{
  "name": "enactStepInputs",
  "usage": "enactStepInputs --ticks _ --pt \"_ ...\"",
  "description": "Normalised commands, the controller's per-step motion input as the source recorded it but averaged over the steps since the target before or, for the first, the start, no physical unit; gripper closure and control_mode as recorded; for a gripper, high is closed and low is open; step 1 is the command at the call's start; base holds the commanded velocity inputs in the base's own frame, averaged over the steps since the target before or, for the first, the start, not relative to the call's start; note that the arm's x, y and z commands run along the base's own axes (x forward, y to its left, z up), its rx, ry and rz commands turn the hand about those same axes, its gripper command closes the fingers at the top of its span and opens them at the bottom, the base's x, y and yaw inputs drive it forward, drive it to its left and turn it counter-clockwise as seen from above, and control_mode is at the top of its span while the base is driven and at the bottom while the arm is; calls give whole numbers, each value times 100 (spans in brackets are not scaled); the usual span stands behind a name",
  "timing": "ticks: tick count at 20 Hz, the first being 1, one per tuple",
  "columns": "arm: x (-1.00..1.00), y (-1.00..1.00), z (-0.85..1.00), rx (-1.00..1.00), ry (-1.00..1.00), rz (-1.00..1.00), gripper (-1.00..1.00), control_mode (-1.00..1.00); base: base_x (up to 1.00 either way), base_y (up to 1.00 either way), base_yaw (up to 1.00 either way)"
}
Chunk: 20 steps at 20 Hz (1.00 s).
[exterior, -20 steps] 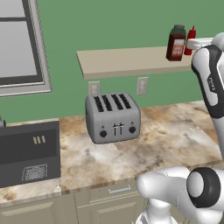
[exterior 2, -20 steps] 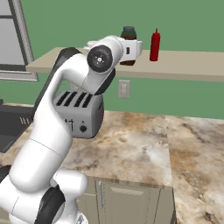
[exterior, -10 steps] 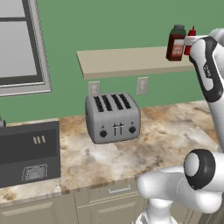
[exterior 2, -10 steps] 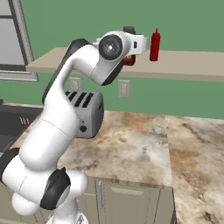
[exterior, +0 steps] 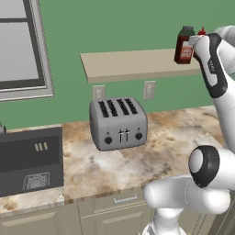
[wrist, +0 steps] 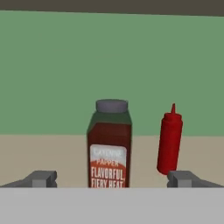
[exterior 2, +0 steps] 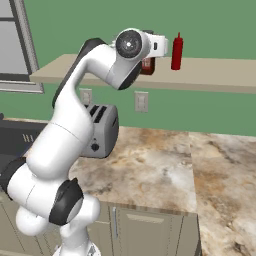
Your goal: Collect the paprika, ketchup, and shaker from the cabinet and place them next to the stove.
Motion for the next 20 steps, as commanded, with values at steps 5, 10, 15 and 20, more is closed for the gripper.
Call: enactStepInputs --ticks 5,10,15,20 --pt "20 0 0 0 7 0 -100 -100 0 0 0" --pt "26 0 0 0 8 0 -100 -100 0 0 0" --pt "32 1 0 0 9 0 -100 -100 0 0 0" --pt "28 0 0 0 9 0 -100 -100 0 0 0"
